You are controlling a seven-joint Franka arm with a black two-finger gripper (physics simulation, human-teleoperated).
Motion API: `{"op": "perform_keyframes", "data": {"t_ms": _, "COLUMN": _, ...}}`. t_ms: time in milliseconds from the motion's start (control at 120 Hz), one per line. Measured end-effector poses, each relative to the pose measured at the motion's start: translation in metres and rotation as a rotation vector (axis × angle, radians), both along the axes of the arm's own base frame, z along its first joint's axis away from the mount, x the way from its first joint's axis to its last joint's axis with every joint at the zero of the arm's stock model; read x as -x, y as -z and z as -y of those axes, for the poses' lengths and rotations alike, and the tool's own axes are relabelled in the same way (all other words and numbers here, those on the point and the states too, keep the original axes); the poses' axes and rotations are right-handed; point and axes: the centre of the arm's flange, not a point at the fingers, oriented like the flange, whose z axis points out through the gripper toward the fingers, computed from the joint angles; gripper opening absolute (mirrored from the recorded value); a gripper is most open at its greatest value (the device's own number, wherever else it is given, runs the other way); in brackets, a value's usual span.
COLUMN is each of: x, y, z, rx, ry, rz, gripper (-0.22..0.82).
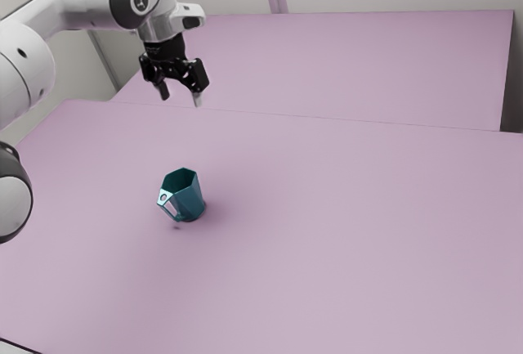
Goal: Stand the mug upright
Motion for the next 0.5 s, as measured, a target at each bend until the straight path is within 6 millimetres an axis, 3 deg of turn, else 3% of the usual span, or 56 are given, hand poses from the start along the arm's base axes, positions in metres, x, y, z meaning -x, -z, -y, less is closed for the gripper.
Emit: {"op": "perform_keyframes", "data": {"t_ms": 500, "x": 0.0075, "y": 0.003, "z": 0.0003, "rx": -0.009, "ry": -0.055, "rz": -0.061, "gripper": 0.6}}
